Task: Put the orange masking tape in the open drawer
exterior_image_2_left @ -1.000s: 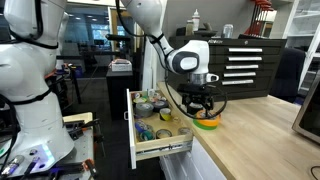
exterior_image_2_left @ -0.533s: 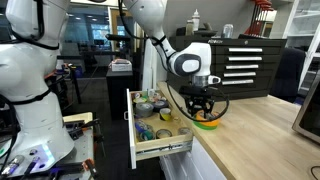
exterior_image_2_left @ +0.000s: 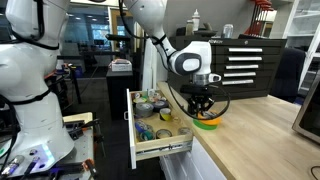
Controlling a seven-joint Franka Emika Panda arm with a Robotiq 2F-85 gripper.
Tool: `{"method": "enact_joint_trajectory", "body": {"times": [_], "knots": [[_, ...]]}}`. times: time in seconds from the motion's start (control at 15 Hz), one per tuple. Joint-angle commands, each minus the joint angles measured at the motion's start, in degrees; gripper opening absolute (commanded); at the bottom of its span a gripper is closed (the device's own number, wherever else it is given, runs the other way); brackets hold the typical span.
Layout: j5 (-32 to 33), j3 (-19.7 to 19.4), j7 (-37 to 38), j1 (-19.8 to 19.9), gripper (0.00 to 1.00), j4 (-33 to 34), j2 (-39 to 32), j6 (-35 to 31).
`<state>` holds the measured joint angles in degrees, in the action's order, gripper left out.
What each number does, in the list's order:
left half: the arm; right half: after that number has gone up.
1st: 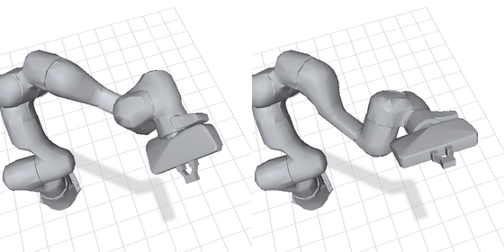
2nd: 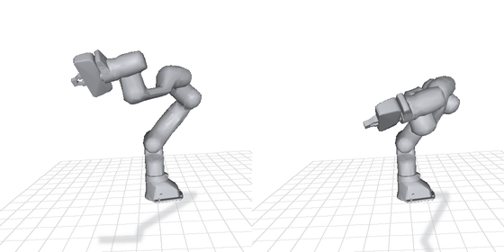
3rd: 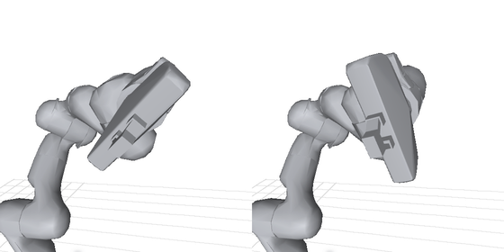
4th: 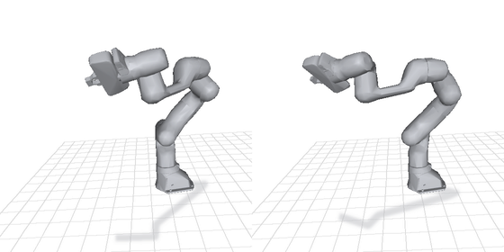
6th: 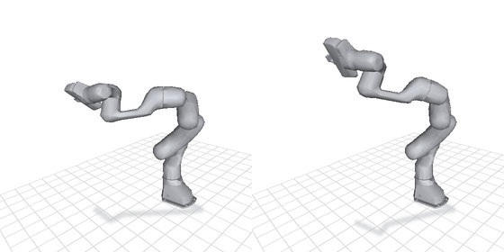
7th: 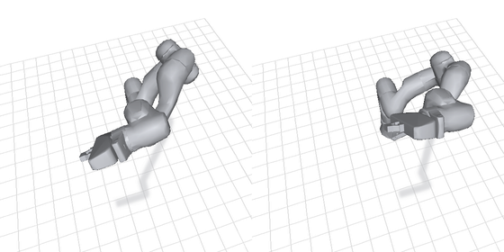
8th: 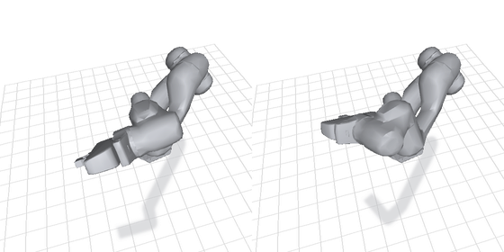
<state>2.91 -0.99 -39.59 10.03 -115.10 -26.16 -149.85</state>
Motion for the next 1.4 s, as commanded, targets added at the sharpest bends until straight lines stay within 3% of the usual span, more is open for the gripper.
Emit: {"method": "enact_joint_trajectory", "body": {"times": [0.0,0.53,1.33], "knots": [[0.2,1.2,-0.32,1.38,0.05,-0.4,0.9,0.55],[0.07,2.07,0.32,0.23,0.05,-6.07,8.16,2.17],[-1.33,3.56,-0.25,-3.31,0.05,-21.34,22.09,7.75]]}}
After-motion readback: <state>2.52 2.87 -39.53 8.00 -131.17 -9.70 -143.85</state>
